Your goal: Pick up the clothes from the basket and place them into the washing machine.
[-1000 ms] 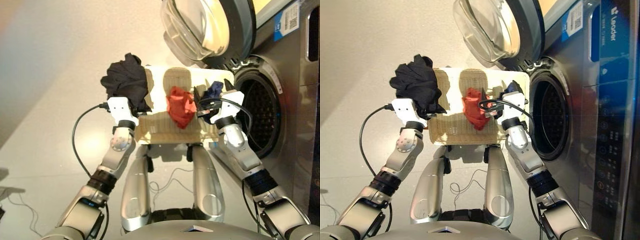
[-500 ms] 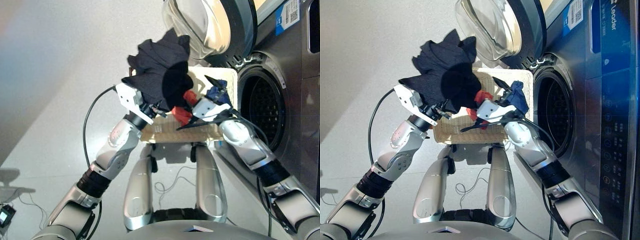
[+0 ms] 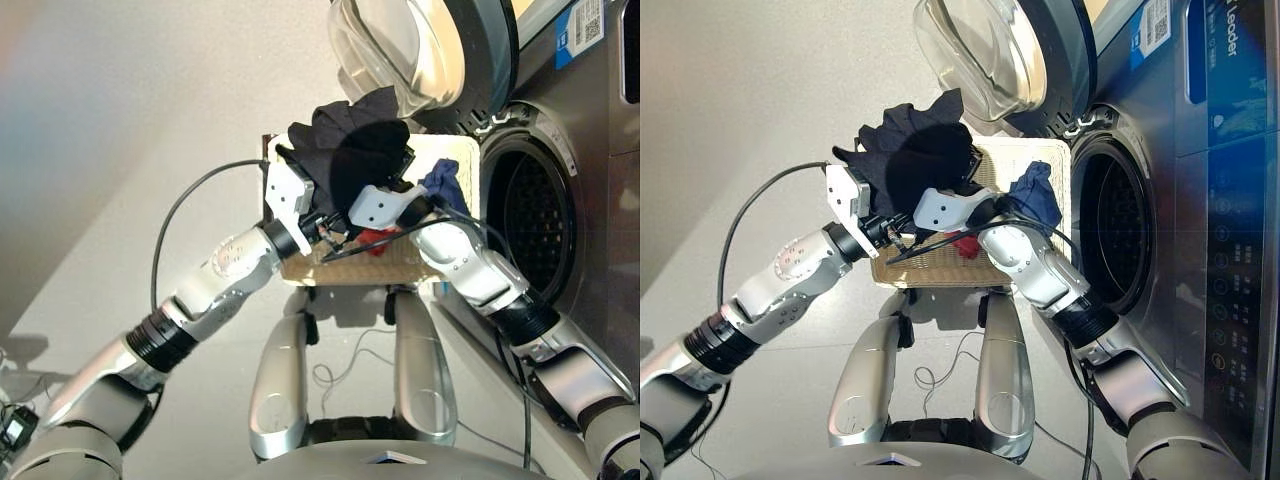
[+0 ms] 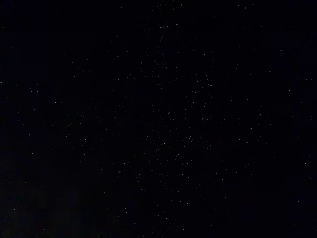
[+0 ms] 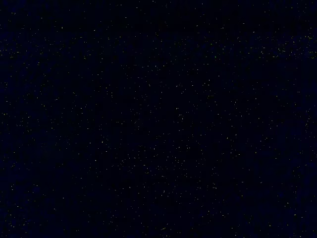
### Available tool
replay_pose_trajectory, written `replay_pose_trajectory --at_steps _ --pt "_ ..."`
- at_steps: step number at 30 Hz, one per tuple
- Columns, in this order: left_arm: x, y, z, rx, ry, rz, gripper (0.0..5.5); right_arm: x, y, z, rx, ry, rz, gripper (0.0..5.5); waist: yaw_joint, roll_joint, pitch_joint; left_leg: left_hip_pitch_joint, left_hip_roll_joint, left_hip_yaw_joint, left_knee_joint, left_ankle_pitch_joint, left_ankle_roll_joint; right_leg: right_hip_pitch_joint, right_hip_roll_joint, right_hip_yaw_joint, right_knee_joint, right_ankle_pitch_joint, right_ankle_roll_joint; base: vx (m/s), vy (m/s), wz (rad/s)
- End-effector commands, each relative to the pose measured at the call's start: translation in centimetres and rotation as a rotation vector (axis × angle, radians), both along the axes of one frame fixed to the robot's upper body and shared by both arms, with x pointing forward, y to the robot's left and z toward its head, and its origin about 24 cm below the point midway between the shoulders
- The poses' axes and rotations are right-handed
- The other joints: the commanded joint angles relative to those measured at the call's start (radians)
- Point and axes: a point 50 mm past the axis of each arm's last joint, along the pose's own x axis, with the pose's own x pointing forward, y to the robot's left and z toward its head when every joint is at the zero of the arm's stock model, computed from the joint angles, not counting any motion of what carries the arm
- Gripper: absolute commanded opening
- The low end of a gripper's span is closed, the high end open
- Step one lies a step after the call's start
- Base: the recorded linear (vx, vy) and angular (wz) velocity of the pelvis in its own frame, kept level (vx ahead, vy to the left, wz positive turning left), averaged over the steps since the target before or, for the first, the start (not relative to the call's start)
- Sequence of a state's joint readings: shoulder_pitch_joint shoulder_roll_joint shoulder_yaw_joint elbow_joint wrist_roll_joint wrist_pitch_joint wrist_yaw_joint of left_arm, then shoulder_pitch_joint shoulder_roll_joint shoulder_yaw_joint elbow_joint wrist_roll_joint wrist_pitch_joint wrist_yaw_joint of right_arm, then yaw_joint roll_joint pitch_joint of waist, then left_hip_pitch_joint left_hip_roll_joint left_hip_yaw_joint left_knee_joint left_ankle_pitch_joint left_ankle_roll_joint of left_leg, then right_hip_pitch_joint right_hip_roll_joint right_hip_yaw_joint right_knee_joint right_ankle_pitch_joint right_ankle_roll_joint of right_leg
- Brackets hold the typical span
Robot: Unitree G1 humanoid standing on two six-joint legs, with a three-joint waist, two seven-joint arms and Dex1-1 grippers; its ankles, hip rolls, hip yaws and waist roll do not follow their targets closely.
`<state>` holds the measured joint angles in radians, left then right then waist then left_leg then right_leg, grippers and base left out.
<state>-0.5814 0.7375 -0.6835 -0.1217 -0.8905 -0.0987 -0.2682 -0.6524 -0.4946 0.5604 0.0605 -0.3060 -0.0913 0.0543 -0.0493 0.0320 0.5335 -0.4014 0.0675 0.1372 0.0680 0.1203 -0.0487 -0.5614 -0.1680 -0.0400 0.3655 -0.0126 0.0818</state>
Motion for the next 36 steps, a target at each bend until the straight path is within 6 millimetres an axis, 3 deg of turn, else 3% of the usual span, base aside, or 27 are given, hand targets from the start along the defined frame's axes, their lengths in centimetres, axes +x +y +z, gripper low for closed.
replay_pose_trajectory --at_steps 1,5,6,7,8,15,16,18,19,20,29,36 --pt "-1.8 -1.1 0.1 0.082 -0.023 -0.167 0.00 -2.7 3.9 7.5 0.176 -0.266 0.252 5.50 -0.017 -0.016 -0.014 -0.016 0.006 -0.027 0.083 -0.048 -0.034 0.107 -0.053 0.043 -0.237 0.156 0.090 0.000 0.000 0.000" --pt "-1.7 -0.9 0.4 0.095 -0.036 -0.164 0.00 -3.0 3.8 7.7 0.194 -0.272 0.265 5.50 -0.018 -0.020 -0.014 -0.018 0.010 -0.025 0.087 -0.047 -0.035 0.101 -0.049 0.045 -0.233 0.154 0.090 0.000 0.000 0.000" --pt "-1.7 -1.0 0.3 0.098 -0.033 -0.166 0.00 -3.1 3.8 7.7 0.190 -0.276 0.267 4.62 -0.019 -0.020 -0.014 -0.020 0.011 -0.024 0.089 -0.047 -0.035 0.099 -0.048 0.045 -0.232 0.154 0.090 0.000 0.000 0.000" --pt "-1.7 -1.0 0.2 0.101 -0.030 -0.165 0.00 -3.1 3.7 7.7 0.188 -0.281 0.268 1.53 -0.018 -0.020 -0.014 -0.022 0.012 -0.023 0.090 -0.047 -0.036 0.098 -0.048 0.045 -0.232 0.153 0.090 0.000 0.000 0.000" --pt "-1.7 -1.1 0.1 0.100 -0.029 -0.165 0.00 -3.2 3.7 7.7 0.191 -0.285 0.267 0.00 -0.018 -0.020 -0.014 -0.024 0.013 -0.024 0.091 -0.047 -0.036 0.097 -0.048 0.045 -0.231 0.152 0.090 0.000 0.000 0.000" --pt "-1.6 -0.8 0.1 0.107 -0.019 -0.157 0.00 -3.3 3.3 7.7 0.198 -0.315 0.255 0.00 -0.016 -0.015 -0.014 -0.025 0.016 -0.023 0.090 -0.046 -0.038 0.094 -0.045 0.042 -0.228 0.150 0.091 0.000 0.000 0.000" --pt "-1.6 -0.8 0.1 0.106 -0.020 -0.156 0.30 -3.3 3.2 7.7 0.196 -0.316 0.250 0.00 -0.016 -0.015 -0.014 -0.024 0.016 -0.022 0.089 -0.046 -0.038 0.094 -0.045 0.043 -0.228 0.150 0.092 0.000 0.000 0.000" --pt "-1.6 -0.8 0.0 0.102 -0.015 -0.154 2.80 -3.3 3.1 7.7 0.189 -0.323 0.251 0.00 -0.016 -0.014 -0.014 -0.023 0.016 -0.022 0.088 -0.045 -0.038 0.093 -0.044 0.043 -0.227 0.149 0.092 0.000 0.000 0.000" --pt "-1.6 -0.8 0.0 0.100 -0.011 -0.155 4.66 -3.4 3.1 7.7 0.188 -0.329 0.251 0.00 -0.015 -0.014 -0.014 -0.023 0.016 -0.022 0.087 -0.045 -0.038 0.093 -0.043 0.043 -0.227 0.149 0.093 0.000 0.000 0.000" --pt "-1.7 -0.8 -0.2 0.094 -0.004 -0.155 5.50 -3.4 3.1 7.7 0.191 -0.332 0.252 0.00 -0.014 -0.013 -0.014 -0.022 0.017 -0.021 0.086 -0.045 -0.038 0.092 -0.042 0.044 -0.226 0.149 0.093 0.000 0.000 0.000" --pt "-1.6 -0.4 -0.3 0.104 0.002 -0.144 5.50 -3.2 2.8 7.2 0.198 -0.317 0.237 0.00 -0.011 -0.006 -0.014 -0.024 0.020 -0.018 0.087 -0.045 -0.039 0.088 -0.041 0.046 -0.225 0.147 0.093 0.000 0.000 0.000" --pt "-1.5 0.1 -0.2 0.101 -0.006 -0.113 5.50 -1.7 1.2 4.1 0.338 -0.163 0.112 0.00 -0.012 0.005 -0.014 -0.029 0.018 -0.017 0.088 -0.044 -0.040 0.087 -0.042 0.042 -0.223 0.145 0.095 0.000 0.000 0.000"
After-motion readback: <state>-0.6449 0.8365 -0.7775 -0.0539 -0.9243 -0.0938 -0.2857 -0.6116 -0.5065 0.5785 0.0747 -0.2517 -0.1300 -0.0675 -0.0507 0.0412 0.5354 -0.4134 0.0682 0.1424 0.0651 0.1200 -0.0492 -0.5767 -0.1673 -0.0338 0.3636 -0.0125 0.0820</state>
